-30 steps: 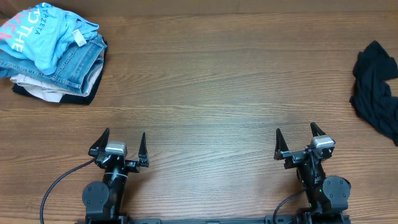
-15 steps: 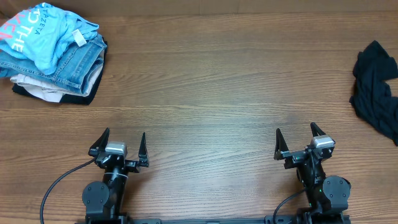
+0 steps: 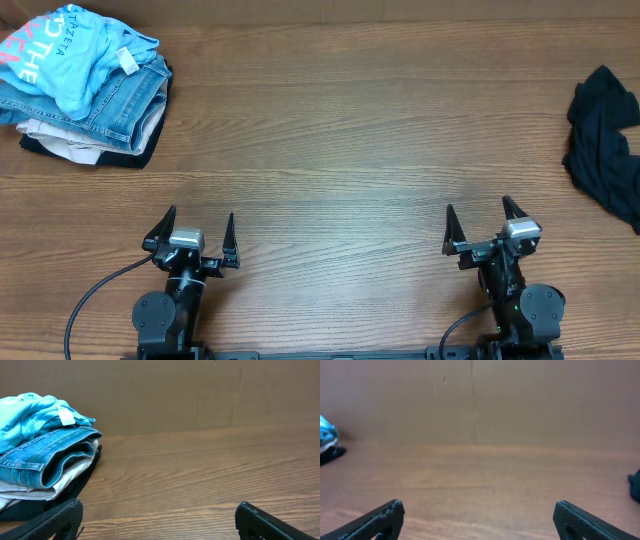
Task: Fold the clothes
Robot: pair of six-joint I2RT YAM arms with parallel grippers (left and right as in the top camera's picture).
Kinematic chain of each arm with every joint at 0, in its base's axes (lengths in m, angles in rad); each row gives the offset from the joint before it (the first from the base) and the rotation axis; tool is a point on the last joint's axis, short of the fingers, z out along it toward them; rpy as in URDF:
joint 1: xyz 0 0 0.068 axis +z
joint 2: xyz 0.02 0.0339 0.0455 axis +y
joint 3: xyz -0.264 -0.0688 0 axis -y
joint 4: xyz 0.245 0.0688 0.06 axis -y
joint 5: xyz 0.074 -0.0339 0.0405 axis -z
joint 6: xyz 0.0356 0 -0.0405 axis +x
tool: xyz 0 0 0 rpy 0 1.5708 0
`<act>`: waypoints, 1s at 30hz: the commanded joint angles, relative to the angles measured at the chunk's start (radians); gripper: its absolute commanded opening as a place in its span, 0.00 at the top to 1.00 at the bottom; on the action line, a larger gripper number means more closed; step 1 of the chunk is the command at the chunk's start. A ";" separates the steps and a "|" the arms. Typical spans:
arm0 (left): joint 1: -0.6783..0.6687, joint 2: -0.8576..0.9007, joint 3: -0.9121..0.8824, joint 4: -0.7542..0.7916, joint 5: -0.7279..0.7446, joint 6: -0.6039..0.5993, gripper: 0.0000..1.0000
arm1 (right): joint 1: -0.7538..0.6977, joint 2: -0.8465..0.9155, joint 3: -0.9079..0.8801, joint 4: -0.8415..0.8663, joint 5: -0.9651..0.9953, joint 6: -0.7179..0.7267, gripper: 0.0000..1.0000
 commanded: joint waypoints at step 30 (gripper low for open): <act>-0.008 1.311 1.207 -0.612 0.375 0.070 0.00 | -0.007 1.386 1.240 -0.466 -0.034 0.032 0.00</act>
